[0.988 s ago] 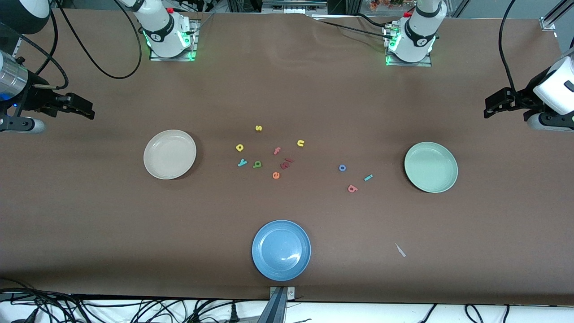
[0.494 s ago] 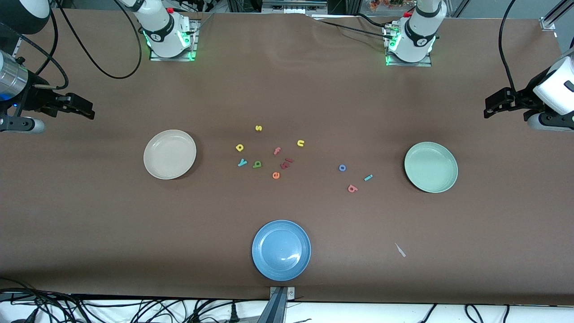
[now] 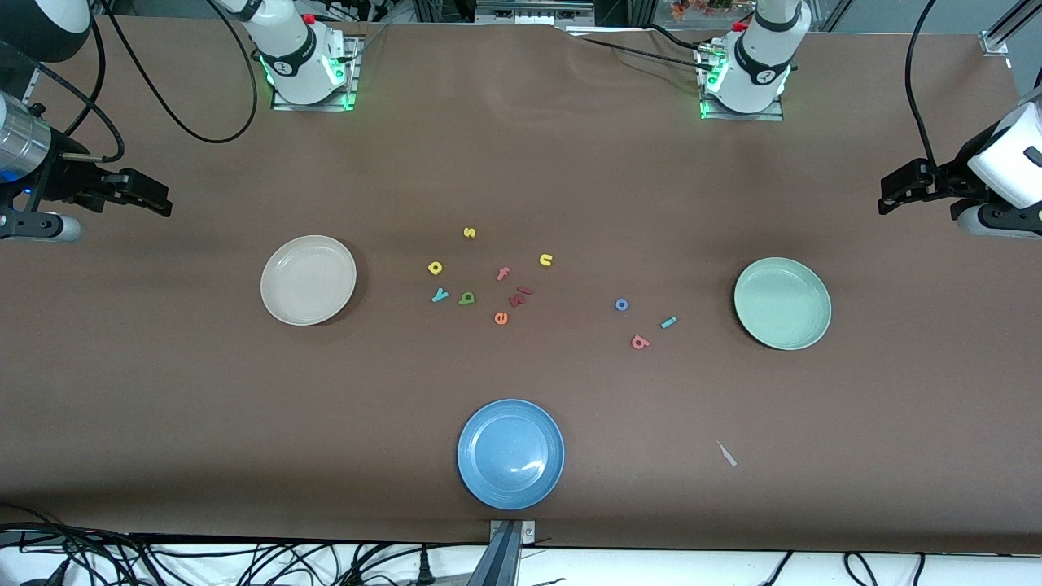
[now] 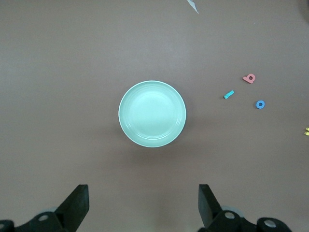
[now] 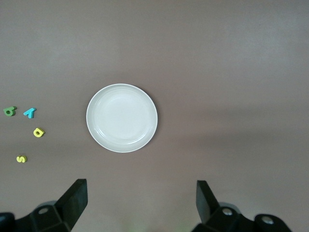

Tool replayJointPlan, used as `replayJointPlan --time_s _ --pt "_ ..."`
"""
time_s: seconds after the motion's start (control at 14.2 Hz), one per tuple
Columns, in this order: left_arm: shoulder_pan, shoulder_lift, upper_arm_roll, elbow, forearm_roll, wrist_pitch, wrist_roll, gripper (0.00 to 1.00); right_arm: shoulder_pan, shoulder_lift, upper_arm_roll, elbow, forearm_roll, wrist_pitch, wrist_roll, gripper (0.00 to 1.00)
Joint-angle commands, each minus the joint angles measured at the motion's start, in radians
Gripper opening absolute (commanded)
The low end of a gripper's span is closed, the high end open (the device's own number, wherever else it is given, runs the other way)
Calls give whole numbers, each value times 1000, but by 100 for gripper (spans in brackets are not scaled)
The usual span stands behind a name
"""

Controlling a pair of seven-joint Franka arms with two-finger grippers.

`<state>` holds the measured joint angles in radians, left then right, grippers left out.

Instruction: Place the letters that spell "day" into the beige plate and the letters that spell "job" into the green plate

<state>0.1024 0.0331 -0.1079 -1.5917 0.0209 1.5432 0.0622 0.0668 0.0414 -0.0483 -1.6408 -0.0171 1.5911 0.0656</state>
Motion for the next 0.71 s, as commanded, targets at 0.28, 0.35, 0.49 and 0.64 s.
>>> replayJointPlan --time_s 0.28,0.35,0.49,0.64 --pt "10 -9 -1 -10 -28 -20 22 100 14 5 8 -17 3 0 3 100" --pt "10 -1 0 1 -35 -20 22 100 48 18 8 -22 6 12 29 100" --pt "19 2 0 -5 -36 -20 22 100 120 50 8 -22 5 39 144 100" --pt "20 2 -1 -5 -36 -23 24 100 181 81 8 -22 6 73 228 100"
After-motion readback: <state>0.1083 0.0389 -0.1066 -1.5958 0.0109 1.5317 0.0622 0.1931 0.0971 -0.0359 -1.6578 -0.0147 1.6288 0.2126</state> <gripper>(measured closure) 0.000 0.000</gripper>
